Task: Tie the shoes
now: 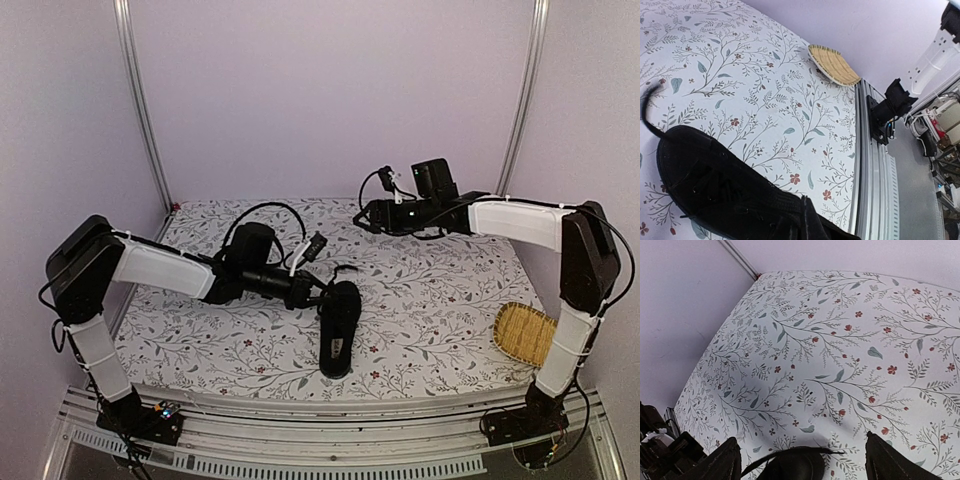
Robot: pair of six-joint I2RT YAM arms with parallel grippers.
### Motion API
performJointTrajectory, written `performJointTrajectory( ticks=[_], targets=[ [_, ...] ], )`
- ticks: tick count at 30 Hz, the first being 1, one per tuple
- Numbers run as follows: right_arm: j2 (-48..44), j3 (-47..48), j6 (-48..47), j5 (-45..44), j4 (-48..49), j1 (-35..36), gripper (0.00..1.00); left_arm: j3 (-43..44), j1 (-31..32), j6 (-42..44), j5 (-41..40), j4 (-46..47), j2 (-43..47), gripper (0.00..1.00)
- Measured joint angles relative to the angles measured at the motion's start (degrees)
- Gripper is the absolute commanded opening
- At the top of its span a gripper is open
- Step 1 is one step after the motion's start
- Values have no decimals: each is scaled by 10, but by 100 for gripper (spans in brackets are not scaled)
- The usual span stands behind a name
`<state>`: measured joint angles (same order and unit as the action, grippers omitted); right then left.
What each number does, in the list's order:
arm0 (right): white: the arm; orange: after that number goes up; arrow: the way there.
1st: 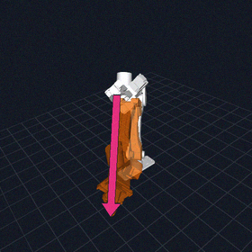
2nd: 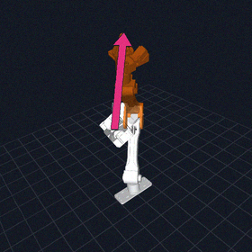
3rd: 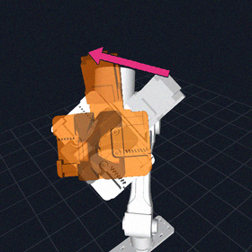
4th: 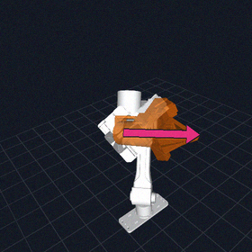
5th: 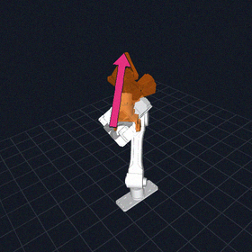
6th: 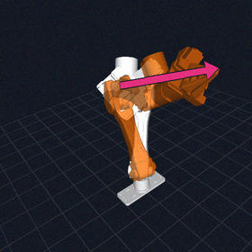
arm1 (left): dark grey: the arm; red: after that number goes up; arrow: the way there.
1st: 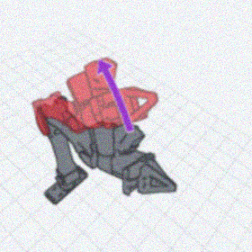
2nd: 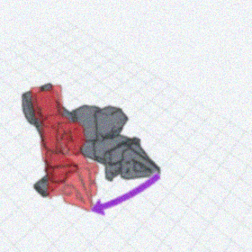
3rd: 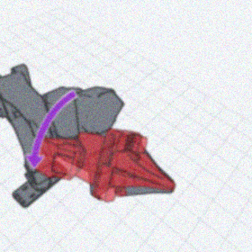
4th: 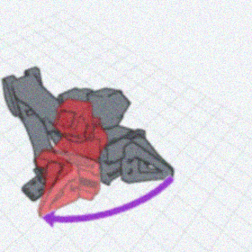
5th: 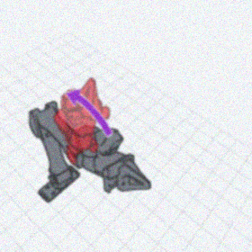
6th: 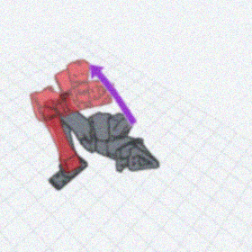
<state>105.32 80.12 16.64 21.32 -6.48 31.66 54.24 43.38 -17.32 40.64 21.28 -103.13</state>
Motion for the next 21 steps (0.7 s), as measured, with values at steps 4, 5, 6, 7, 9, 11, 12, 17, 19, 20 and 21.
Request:
performJointTrajectory(
  ticks=[4,5,6,7,9,11,12,17,19,20,21],
  targets=[
    [-3,-15,0,-9,-35,-33,78,-1,0,-3,1,8,1,0],
    [-3,-25,-2,-9,-38,-38,74,-1,0,-3,1,8,1,0],
    [-7,-38,-4,-5,-38,-40,70,-2,0,-3,1,8,1,0],
    [-12,-57,-7,6,-34,-40,67,-2,0,-3,0,8,2,0],
    [-30,-102,-13,36,-14,-36,61,-4,-1,-3,1,8,4,0],
    [-58,-164,-16,75,24,-27,54,-5,-3,-3,1,8,5,0],
    [-71,-194,-19,93,46,-19,51,-5,-4,-3,2,8,5,0],
    [-86,-254,-28,127,122,38,45,-5,-6,-3,5,8,5,0],
    [-83,-258,-30,129,150,60,45,-5,-7,-3,7,8,5,0],
    [-80,-258,-30,129,161,68,45,-5,-7,-3,8,8,5,0],
    [-76,-258,-30,129,176,77,44,-5,-7,-3,8,8,5,0]
  ],
)
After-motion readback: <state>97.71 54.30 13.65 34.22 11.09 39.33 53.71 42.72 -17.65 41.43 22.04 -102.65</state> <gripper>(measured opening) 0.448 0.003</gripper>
